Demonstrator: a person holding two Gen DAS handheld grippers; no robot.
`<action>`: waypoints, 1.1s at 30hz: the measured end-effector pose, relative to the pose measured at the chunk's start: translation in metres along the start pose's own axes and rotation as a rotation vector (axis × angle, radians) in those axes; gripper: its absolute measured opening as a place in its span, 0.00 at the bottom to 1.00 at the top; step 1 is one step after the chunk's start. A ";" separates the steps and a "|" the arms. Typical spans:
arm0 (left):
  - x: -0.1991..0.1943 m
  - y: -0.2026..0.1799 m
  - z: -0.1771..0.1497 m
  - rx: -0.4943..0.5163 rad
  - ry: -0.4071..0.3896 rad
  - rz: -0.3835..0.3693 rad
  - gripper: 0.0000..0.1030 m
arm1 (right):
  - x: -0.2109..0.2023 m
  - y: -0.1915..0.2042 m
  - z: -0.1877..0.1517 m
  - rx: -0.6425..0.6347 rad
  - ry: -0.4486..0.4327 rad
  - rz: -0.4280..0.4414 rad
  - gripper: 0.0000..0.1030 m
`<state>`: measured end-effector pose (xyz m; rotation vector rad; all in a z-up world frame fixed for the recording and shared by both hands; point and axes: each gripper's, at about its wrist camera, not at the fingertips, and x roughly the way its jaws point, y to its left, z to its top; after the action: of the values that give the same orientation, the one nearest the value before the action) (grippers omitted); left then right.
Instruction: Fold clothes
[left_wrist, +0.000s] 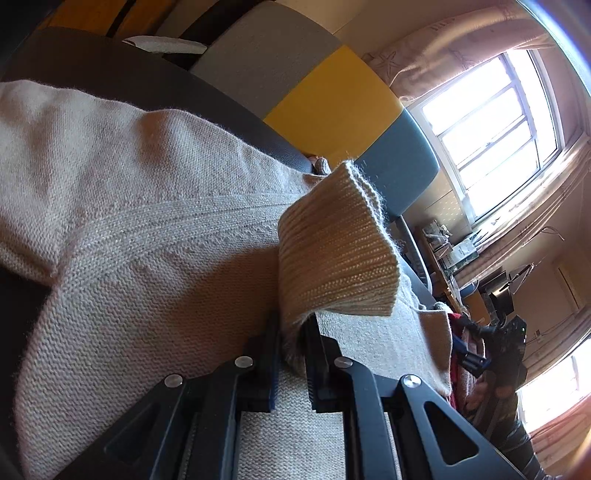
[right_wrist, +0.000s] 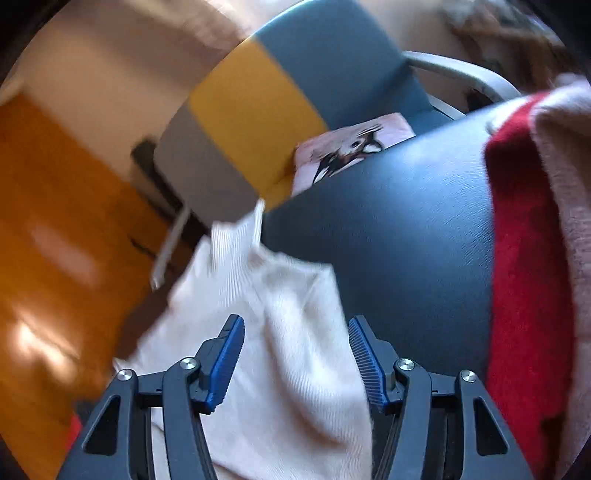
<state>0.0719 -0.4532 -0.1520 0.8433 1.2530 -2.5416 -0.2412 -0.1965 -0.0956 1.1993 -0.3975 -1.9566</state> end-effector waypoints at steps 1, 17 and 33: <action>0.000 -0.001 0.000 0.000 0.000 0.000 0.11 | 0.002 -0.002 0.008 0.021 -0.001 -0.019 0.57; -0.015 0.015 0.003 -0.016 -0.007 -0.026 0.11 | 0.095 0.069 0.021 -0.610 0.460 -0.545 0.32; -0.028 0.021 -0.004 -0.018 -0.018 -0.015 0.11 | 0.032 0.034 0.026 -0.493 0.306 -0.498 0.27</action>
<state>0.1051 -0.4658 -0.1520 0.8087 1.2796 -2.5402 -0.2553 -0.2456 -0.0813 1.3096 0.5637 -2.0513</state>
